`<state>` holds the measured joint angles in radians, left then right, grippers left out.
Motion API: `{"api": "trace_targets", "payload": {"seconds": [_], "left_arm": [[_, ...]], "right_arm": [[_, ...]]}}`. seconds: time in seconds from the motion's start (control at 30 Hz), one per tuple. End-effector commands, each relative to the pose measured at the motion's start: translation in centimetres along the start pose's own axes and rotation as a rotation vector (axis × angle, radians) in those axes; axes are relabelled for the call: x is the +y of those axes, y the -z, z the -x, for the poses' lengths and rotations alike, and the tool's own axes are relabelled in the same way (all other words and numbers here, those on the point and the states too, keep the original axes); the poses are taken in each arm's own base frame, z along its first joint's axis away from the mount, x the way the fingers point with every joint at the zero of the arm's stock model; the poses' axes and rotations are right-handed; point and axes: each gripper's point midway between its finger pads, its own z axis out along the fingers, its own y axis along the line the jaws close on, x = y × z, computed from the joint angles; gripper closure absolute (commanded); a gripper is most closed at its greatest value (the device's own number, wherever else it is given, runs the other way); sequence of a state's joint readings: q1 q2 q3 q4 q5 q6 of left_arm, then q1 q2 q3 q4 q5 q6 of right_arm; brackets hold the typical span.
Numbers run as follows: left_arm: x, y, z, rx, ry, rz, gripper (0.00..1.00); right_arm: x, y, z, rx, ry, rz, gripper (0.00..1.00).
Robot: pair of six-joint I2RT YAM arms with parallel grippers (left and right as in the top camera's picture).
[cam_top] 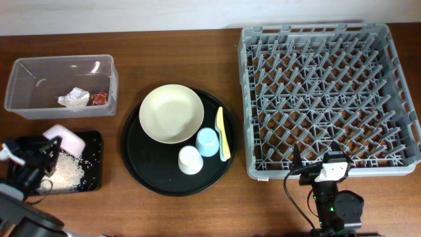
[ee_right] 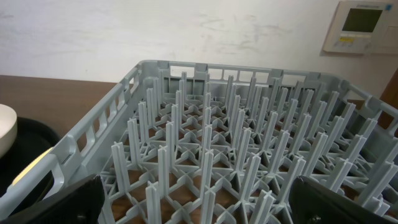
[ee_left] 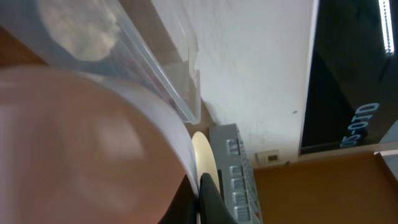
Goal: Sort waste into correct bins and load items into the dishwasher rack
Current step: 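Carry the empty pink bowl back and set it on the round tray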
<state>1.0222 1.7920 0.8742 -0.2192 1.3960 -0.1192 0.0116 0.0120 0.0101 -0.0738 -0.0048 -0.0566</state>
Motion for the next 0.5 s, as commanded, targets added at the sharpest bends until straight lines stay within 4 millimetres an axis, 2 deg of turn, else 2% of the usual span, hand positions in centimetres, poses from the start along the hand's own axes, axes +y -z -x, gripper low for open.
{"api": "trace_targets", "payload": {"seconds": [0.0, 0.07, 0.1, 0.2, 0.27, 0.33, 0.4, 0.47], "left_arm": [[-1.5, -1.9, 1.8, 0.026, -0.022, 0.068, 1.00], [-4.3, -2.2, 3.1, 0.005, -0.085, 0.105, 1.00], [-6.5, -2.1, 3.6, -0.017, -0.116, 0.122, 1.00], [-9.0, -0.9, 3.0, -0.063, -0.091, 0.217, 1.00], [-8.6, 0.0, 1.3, -0.061, -0.026, 0.320, 1.00], [-8.3, 0.4, -0.6, -0.025, -0.069, 0.432, 1.00], [-7.9, 0.4, -2.3, 0.016, -0.150, 0.573, 1.00], [-8.6, -0.7, -4.1, 0.065, -0.270, 0.688, 1.00]], "right_arm": [[0.0, 0.0, -0.2, 0.003, -0.002, 0.002, 0.02], [0.0, 0.0, -0.2, 0.003, -0.002, 0.002, 0.02], [0.0, 0.0, -0.2, 0.003, -0.002, 0.002, 0.02], [0.0, 0.0, -0.2, 0.003, -0.002, 0.002, 0.02], [0.0, 0.0, -0.2, 0.003, -0.002, 0.002, 0.02], [0.0, 0.0, -0.2, 0.003, -0.002, 0.002, 0.02], [0.0, 0.0, -0.2, 0.003, -0.002, 0.002, 0.02], [0.0, 0.0, -0.2, 0.003, -0.002, 0.002, 0.02]]}}
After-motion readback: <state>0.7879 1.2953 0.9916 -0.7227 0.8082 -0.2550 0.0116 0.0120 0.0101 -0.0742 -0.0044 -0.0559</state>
